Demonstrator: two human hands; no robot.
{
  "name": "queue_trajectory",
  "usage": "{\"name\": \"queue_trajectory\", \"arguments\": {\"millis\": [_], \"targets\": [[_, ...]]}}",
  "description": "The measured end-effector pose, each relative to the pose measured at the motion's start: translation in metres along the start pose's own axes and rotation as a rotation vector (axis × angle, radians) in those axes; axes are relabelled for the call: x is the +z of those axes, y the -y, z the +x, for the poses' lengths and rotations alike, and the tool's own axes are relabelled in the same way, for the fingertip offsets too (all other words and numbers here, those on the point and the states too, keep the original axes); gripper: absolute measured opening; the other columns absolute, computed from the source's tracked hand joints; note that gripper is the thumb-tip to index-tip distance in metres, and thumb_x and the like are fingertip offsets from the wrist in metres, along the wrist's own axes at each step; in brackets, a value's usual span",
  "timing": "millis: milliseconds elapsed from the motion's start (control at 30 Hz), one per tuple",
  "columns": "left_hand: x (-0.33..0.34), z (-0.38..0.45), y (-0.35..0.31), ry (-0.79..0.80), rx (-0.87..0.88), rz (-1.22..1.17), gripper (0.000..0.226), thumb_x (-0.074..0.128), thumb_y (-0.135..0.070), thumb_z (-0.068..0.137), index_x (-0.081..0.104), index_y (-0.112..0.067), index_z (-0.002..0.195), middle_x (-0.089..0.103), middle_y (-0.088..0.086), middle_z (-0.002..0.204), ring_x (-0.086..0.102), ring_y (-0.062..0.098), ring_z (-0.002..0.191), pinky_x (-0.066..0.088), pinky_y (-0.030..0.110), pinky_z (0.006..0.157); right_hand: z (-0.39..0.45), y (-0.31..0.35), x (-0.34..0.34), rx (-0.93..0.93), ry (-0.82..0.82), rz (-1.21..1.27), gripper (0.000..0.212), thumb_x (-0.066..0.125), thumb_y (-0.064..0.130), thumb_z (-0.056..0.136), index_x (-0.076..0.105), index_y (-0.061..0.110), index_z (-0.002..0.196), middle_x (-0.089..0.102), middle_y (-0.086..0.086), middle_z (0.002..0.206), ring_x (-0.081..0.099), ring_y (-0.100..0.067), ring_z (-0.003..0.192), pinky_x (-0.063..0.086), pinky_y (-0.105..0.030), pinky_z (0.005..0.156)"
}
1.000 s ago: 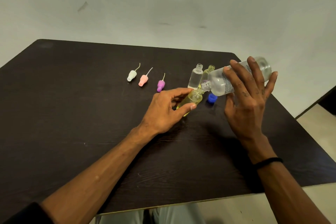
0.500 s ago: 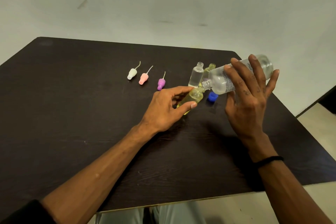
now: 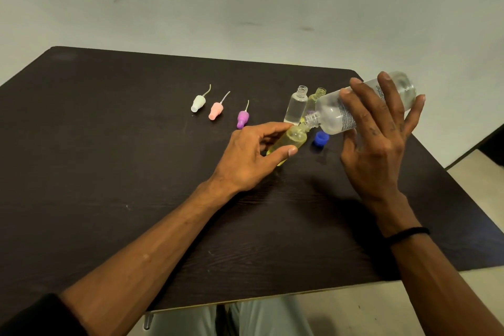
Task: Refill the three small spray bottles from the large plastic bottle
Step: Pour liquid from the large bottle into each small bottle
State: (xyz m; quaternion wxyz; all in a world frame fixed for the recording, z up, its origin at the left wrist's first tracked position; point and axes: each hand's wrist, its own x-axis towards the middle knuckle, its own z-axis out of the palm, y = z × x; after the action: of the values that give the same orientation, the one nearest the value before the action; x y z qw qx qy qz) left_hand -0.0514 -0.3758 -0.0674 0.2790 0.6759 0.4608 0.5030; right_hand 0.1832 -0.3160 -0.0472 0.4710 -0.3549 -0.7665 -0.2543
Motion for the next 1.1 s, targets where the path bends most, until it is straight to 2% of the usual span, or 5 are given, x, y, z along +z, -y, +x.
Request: {"name": "queue_trajectory", "arguments": {"millis": [500, 700, 1100], "targets": [[0.0017, -0.0009, 0.0013, -0.010, 0.003, -0.028, 0.045, 0.078, -0.020, 0.094, 0.067, -0.014, 0.137, 0.073, -0.005, 0.130, 0.068, 0.001, 0.120, 0.056, 0.028, 0.105, 0.0004, 0.0000, -0.0013, -0.005, -0.002, -0.012, 0.063, 0.068, -0.015, 0.087, 0.062, 0.012, 0.143, 0.054, -0.003, 0.155, 0.037, -0.037, 0.153, 0.012, -0.084, 0.114], [0.0018, -0.0013, -0.0005, -0.016, 0.002, -0.037, 0.043, 0.078, -0.017, 0.093, 0.068, -0.015, 0.135, 0.074, -0.007, 0.127, 0.069, 0.002, 0.118, 0.055, 0.021, 0.102, 0.0000, 0.0011, 0.0001, 0.006, -0.007, -0.002, 0.064, 0.069, -0.014, 0.087, 0.060, 0.014, 0.144, 0.054, -0.002, 0.156, 0.038, -0.036, 0.153, 0.011, -0.082, 0.116], [0.0029, -0.0025, -0.0016, -0.028, 0.002, -0.047, 0.040, 0.078, -0.016, 0.093, 0.069, -0.016, 0.133, 0.075, -0.009, 0.121, 0.070, -0.001, 0.112, 0.056, 0.022, 0.101, -0.0009, 0.0024, -0.0009, -0.010, -0.007, -0.011, 0.065, 0.069, -0.014, 0.086, 0.060, 0.012, 0.144, 0.053, -0.003, 0.156, 0.038, -0.035, 0.153, 0.013, -0.084, 0.114]]}}
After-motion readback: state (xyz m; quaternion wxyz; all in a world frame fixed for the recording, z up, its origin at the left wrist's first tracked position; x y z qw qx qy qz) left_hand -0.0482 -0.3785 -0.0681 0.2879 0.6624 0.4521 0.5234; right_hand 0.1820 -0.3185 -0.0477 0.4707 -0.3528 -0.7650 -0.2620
